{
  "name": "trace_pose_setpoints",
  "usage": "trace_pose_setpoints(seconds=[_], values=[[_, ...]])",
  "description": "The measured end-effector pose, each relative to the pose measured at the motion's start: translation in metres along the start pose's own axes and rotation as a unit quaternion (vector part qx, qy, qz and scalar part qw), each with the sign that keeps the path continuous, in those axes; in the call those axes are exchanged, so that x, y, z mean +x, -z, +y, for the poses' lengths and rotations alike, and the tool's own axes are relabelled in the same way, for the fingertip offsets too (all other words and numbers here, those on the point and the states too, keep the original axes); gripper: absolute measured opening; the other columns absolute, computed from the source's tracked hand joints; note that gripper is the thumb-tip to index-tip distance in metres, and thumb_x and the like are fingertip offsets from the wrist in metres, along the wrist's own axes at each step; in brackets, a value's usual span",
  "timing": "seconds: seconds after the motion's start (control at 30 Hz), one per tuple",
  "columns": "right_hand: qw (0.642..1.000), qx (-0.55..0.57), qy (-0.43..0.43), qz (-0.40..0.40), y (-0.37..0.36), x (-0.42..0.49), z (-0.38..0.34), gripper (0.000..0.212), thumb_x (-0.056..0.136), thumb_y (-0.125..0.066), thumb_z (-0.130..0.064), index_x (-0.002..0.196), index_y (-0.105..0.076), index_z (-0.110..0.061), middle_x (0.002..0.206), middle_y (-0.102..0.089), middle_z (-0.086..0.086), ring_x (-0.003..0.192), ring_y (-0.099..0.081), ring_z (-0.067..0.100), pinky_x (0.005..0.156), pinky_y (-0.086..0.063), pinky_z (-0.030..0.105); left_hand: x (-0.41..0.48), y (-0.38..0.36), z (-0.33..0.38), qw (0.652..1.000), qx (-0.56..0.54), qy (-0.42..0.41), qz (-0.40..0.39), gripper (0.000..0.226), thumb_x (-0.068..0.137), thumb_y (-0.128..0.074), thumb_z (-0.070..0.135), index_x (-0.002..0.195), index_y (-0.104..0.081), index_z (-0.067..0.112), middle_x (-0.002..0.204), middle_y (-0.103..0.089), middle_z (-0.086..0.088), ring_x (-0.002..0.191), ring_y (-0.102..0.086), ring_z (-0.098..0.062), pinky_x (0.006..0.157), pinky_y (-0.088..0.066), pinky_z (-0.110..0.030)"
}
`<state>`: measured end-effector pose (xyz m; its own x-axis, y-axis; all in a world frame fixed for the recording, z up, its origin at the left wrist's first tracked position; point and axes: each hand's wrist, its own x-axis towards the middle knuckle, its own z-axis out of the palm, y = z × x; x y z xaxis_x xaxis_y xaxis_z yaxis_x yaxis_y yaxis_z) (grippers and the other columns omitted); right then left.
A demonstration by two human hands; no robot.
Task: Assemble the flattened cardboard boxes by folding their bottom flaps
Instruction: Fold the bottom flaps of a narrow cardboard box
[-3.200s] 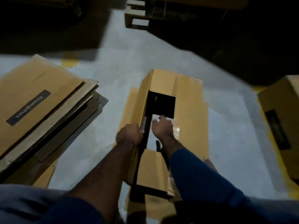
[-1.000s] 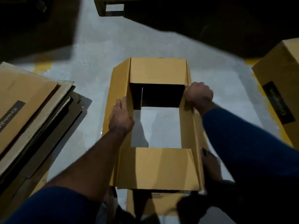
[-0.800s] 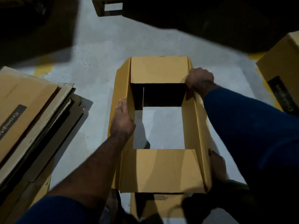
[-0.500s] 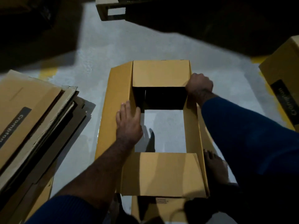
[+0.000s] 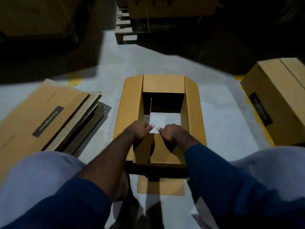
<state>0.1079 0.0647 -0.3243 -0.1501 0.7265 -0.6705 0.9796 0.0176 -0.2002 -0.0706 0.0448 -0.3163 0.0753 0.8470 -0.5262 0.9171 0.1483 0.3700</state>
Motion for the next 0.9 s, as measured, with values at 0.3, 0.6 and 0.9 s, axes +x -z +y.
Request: trace_pose_setpoints(seconds=[0.3, 0.6, 0.9], values=[[0.948, -0.020, -0.026, -0.317, -0.041, -0.099, -0.011, 0.027, 0.100, -0.061, -0.024, 0.119, -0.065, -0.005, 0.111, -0.067, 0.010, 0.086, -0.064, 0.021, 0.072, -0.056, 0.029, -0.116, -0.019, 0.025, 0.988, 0.015, 0.032, -0.148, 0.029, 0.102, -0.061, 0.029, 0.113, -0.068, 0.004, 0.103, -0.074, -0.014, 0.084, -0.069, -0.024, 0.068, -0.053, -0.032], [0.987, -0.094, 0.065, -0.113, -0.092, -0.093, -0.007, 0.027, 0.089, -0.073, -0.013, 0.115, -0.067, -0.014, 0.113, -0.065, 0.009, 0.100, -0.065, 0.024, 0.090, -0.058, 0.045, -0.111, -0.078, 0.000, 0.986, 0.151, -0.028, -0.072, 0.027, 0.097, -0.057, 0.009, 0.124, -0.063, 0.008, 0.129, -0.059, -0.016, 0.116, -0.059, -0.032, 0.096, -0.052, -0.043], [0.990, -0.101, 0.066, 0.075, -0.106, -0.062, -0.001, 0.016, 0.095, -0.055, -0.005, 0.101, -0.063, -0.017, 0.103, -0.064, 0.006, 0.093, -0.064, 0.026, 0.082, -0.058, 0.040, -0.070, -0.119, -0.008, 0.992, 0.122, -0.034, -0.013, 0.014, 0.095, -0.059, 0.010, 0.108, -0.058, 0.010, 0.115, -0.055, -0.013, 0.105, -0.058, -0.032, 0.080, -0.045, -0.038]])
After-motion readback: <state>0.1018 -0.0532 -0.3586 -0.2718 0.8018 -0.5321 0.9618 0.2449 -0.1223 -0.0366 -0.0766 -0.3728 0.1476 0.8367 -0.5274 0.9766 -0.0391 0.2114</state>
